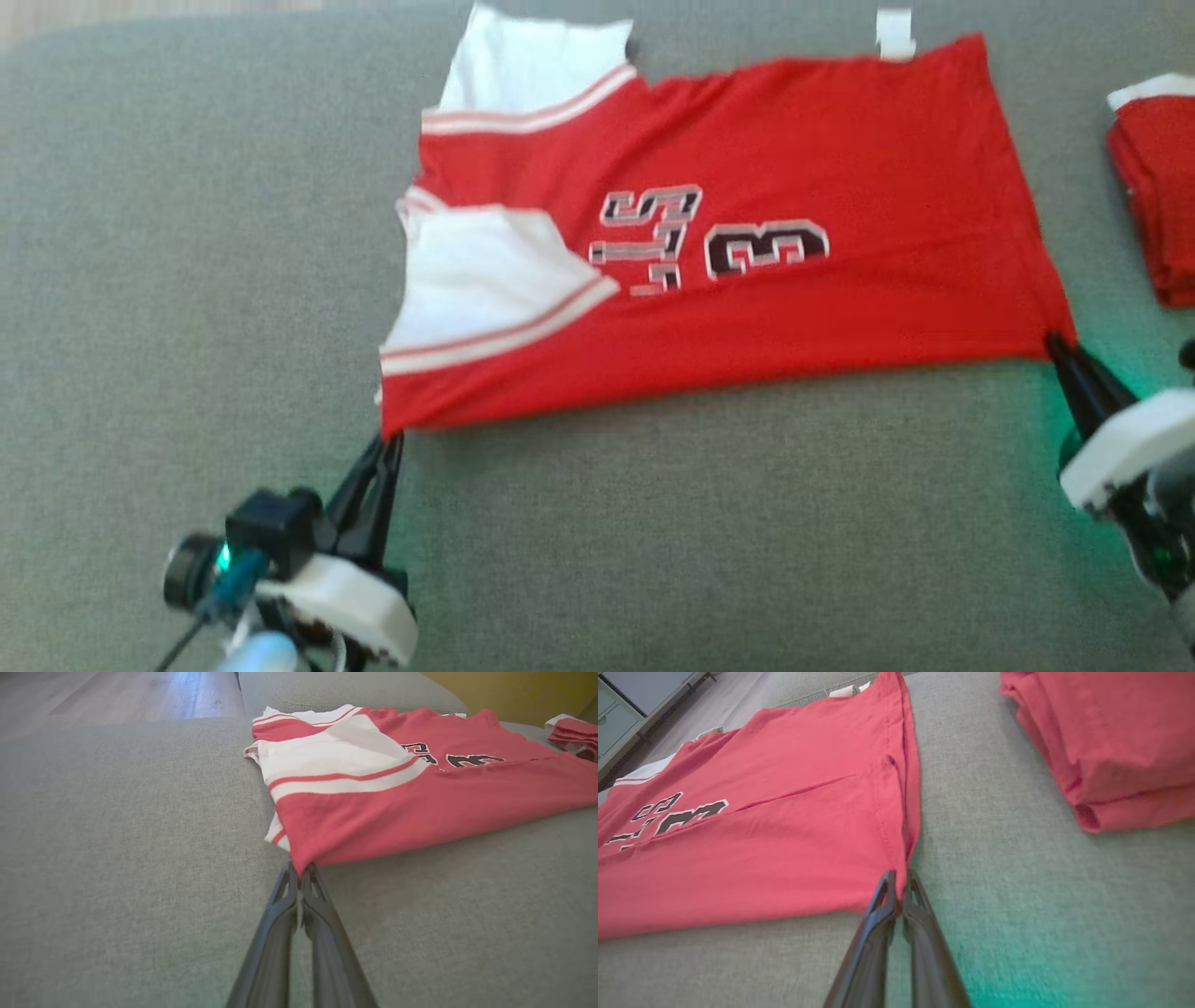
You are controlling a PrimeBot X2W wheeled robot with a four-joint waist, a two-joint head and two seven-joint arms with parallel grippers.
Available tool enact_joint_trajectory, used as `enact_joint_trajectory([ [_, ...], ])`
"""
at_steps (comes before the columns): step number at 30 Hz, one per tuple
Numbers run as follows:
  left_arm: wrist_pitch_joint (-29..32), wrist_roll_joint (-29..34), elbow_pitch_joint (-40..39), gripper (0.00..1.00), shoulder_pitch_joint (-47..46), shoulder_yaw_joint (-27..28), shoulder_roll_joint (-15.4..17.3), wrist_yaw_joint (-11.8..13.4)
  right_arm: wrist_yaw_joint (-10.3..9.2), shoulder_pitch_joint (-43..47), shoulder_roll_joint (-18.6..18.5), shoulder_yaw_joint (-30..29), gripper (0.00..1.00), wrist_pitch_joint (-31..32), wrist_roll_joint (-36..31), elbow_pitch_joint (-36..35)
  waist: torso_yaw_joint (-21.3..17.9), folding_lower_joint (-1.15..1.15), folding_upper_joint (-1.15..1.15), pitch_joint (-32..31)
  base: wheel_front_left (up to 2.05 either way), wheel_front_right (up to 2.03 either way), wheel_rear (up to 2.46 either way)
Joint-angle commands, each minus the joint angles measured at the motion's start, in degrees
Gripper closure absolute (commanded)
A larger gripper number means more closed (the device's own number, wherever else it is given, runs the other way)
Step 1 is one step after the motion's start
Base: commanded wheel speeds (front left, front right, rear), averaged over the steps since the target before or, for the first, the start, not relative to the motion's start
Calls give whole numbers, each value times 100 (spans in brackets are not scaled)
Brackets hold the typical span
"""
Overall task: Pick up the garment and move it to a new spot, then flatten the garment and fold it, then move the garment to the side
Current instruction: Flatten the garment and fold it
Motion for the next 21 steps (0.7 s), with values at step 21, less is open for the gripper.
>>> enact_joint_trajectory([
  [21,29,-244,-646,100,980,-54,311,286,-5,2227,-216,-1403,100,371,-612,-1328,-92,0,0,-480,0,0,0],
])
